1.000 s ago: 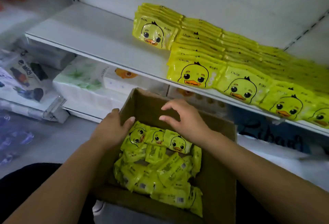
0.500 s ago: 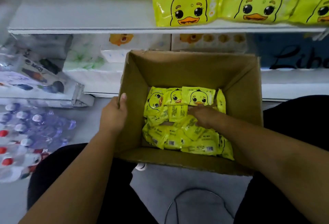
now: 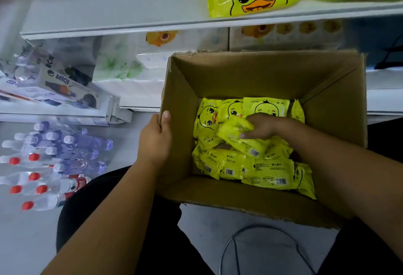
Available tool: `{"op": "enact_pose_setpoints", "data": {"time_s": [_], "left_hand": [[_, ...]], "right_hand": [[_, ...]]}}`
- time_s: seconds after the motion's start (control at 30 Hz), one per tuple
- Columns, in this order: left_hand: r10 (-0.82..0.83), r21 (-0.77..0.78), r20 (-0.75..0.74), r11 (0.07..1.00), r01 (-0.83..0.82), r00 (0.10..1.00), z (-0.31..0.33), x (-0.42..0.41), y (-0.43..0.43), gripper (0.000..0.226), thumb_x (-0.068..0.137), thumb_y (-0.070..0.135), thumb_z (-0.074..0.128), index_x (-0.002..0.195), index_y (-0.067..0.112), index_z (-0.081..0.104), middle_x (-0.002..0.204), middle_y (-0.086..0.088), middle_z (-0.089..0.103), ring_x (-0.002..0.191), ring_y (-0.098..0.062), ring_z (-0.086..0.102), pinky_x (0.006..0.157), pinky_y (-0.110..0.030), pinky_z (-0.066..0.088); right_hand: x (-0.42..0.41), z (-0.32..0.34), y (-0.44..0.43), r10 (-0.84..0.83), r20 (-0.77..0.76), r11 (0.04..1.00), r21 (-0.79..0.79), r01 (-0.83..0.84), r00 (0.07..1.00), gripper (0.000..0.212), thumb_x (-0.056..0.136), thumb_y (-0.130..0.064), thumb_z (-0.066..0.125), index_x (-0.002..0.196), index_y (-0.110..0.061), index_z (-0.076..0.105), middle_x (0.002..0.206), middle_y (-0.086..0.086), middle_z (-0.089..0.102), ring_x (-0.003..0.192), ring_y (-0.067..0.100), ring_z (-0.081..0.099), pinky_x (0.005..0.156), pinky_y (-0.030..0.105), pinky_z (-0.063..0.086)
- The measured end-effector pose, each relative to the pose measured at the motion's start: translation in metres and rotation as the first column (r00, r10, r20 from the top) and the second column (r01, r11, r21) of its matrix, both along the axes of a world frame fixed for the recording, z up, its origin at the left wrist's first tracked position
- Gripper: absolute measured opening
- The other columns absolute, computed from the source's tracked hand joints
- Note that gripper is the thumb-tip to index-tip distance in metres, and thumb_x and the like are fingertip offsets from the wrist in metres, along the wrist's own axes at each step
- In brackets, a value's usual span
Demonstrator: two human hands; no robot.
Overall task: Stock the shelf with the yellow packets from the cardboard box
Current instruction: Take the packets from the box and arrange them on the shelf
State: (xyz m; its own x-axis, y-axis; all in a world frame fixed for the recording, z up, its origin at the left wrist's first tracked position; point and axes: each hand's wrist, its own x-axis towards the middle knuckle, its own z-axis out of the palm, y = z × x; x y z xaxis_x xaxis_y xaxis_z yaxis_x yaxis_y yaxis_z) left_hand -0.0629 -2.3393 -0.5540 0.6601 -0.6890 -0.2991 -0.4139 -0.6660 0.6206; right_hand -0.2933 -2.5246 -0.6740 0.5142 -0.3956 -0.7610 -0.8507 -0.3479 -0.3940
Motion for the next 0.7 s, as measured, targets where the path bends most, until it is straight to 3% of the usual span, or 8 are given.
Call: {"op": "enact_pose_setpoints", "data": {"time_s": [0.07,0.13,0.2,0.3,0.43,0.57,0.7], "left_hand": [[-0.001,-0.019,0.001,1.000,0.001,1.000,-0.001,0.000,0.000,0.042,0.110,0.044,0.036,0.082,0.014,0.048,0.076,0.001,0.053,0.070,-0.016,0.049,0.063,-0.035,0.037],[-0.001,-0.023,0.002,1.000,0.001,1.000,-0.004,0.000,0.001,0.043,0.109,0.044,0.036,0.084,0.012,0.049,0.076,0.001,0.053,0.070,-0.015,0.049,0.062,-0.034,0.037],[-0.006,-0.034,0.002,0.999,0.006,1.000,-0.007,0.001,0.003,0.043,0.109,0.045,0.037,0.081,0.014,0.048,0.075,0.001,0.052,0.069,-0.016,0.049,0.061,-0.036,0.036],[-0.013,-0.056,0.007,0.998,0.014,1.000,-0.007,0.002,0.002,0.042,0.110,0.042,0.038,0.074,0.020,0.041,0.071,0.002,0.047,0.064,-0.015,0.044,0.059,-0.037,0.032],[-0.021,-0.053,0.005,0.998,0.021,1.000,-0.009,0.005,0.002,0.041,0.109,0.043,0.038,0.075,0.021,0.041,0.070,0.003,0.047,0.063,-0.014,0.043,0.057,-0.036,0.032],[-0.019,-0.056,-0.024,0.998,0.018,1.000,-0.011,0.007,0.003,0.041,0.109,0.043,0.039,0.074,0.021,0.040,0.068,0.003,0.046,0.061,-0.014,0.043,0.057,-0.036,0.031],[-0.003,-0.068,-0.051,0.998,-0.001,0.999,-0.012,0.008,0.003,0.041,0.109,0.044,0.039,0.074,0.022,0.041,0.070,0.002,0.049,0.063,-0.016,0.046,0.061,-0.036,0.035]], "right_hand": [[0.018,0.009,0.010,-0.125,0.080,0.988,0.096,0.117,0.989,0.087,0.085,-0.070,0.058,0.148,-0.012,0.041,0.153,0.009,0.043,0.136,0.029,0.046,0.107,0.037,0.040],[0.040,0.007,0.034,-0.237,0.103,0.958,0.189,0.215,0.966,0.085,0.091,-0.062,0.058,0.153,-0.010,0.033,0.158,0.009,0.036,0.142,0.029,0.040,0.112,0.038,0.037],[0.059,-0.011,0.061,-0.301,0.078,0.933,0.230,0.277,0.950,0.079,0.093,-0.054,0.061,0.152,-0.009,0.035,0.154,0.009,0.041,0.137,0.030,0.045,0.111,0.039,0.041],[0.078,-0.039,0.092,-0.259,-0.004,0.953,0.164,0.257,0.966,0.073,0.094,-0.053,0.061,0.149,-0.010,0.039,0.149,0.013,0.048,0.132,0.032,0.050,0.106,0.038,0.045],[0.089,-0.042,0.104,-0.193,-0.029,0.978,0.073,0.194,0.981,0.077,0.094,-0.057,0.059,0.150,-0.010,0.037,0.152,0.012,0.045,0.138,0.033,0.044,0.112,0.040,0.039],[0.088,-0.033,0.103,-0.288,0.003,0.937,0.209,0.281,0.958,0.079,0.092,-0.041,0.070,0.154,-0.010,0.032,0.155,0.008,0.042,0.142,0.029,0.041,0.113,0.034,0.037],[0.092,-0.037,0.107,-0.328,-0.002,0.909,0.271,0.316,0.945,0.086,0.090,-0.041,0.072,0.157,-0.014,0.025,0.160,0.008,0.035,0.145,0.030,0.036,0.118,0.041,0.033]]}}
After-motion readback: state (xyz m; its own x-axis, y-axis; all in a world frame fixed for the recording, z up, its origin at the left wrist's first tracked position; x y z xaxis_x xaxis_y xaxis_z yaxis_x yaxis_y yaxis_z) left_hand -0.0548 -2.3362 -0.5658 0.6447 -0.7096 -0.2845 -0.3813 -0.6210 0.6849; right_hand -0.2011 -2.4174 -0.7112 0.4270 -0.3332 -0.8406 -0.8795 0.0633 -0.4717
